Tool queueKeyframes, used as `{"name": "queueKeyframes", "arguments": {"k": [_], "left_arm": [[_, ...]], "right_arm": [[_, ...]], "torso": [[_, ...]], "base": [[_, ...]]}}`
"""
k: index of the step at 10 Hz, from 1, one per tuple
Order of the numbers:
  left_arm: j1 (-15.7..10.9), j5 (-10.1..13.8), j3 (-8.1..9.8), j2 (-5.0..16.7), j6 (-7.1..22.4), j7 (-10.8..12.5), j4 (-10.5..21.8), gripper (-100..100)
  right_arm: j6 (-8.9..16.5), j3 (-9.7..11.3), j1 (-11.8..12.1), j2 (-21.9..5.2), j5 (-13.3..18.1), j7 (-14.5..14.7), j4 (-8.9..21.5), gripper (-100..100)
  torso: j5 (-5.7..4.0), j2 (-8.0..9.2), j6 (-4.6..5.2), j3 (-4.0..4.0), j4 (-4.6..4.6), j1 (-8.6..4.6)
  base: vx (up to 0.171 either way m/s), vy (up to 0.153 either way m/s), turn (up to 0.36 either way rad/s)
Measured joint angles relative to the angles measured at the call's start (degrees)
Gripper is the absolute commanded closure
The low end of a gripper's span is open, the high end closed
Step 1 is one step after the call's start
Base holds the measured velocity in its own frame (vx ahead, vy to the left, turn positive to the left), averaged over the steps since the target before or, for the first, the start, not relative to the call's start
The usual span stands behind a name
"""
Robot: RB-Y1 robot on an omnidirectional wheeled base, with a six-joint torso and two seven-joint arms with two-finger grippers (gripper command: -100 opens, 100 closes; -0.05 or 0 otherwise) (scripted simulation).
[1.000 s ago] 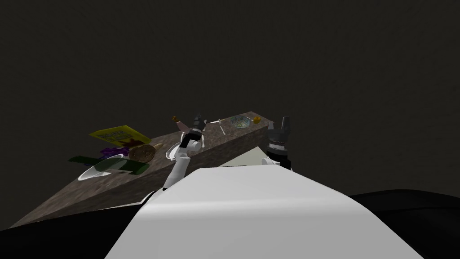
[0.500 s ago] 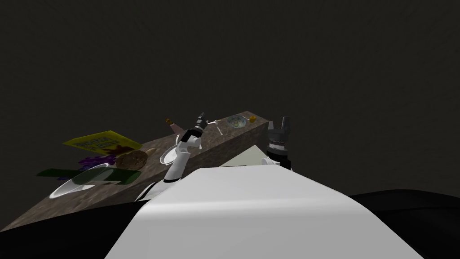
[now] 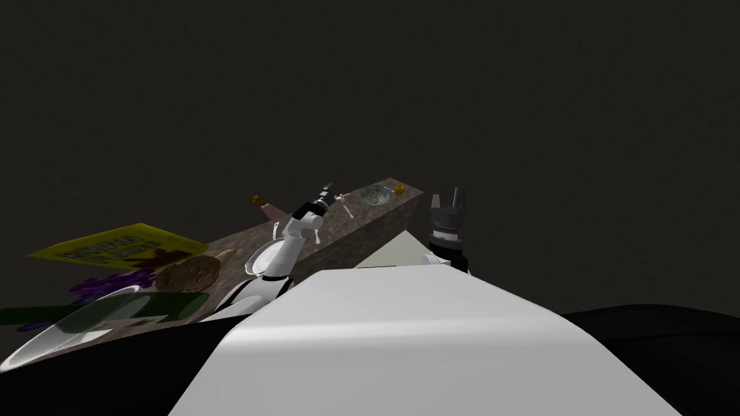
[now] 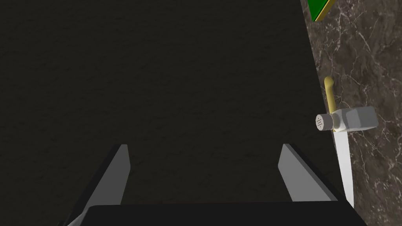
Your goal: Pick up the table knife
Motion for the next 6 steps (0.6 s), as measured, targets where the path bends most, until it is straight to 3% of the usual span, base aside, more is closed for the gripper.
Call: {"name": "queueKeyframes", "arguments": {"k": [4,6], "left_arm": [[-3.2,3.0,-1.08,2.6,5.8,-1.2,3.9,-100],[-4.9,3.8,-1.82,3.2,8.3,-1.8,6.2,-100]], "right_arm": [[0.0,0.0,0.0,0.0,0.0,0.0,0.0,0],[0.0,0.0,0.0,0.0,0.0,0.0,0.0,0]], "torso": [[0.01,0.00,-0.05,0.00,0.00,0.00],[0.00,-0.02,0.00,-0.01,0.00,-0.01]], "base": [[-0.005,0.016,-0.090],[-0.005,0.026,-0.194]]}}
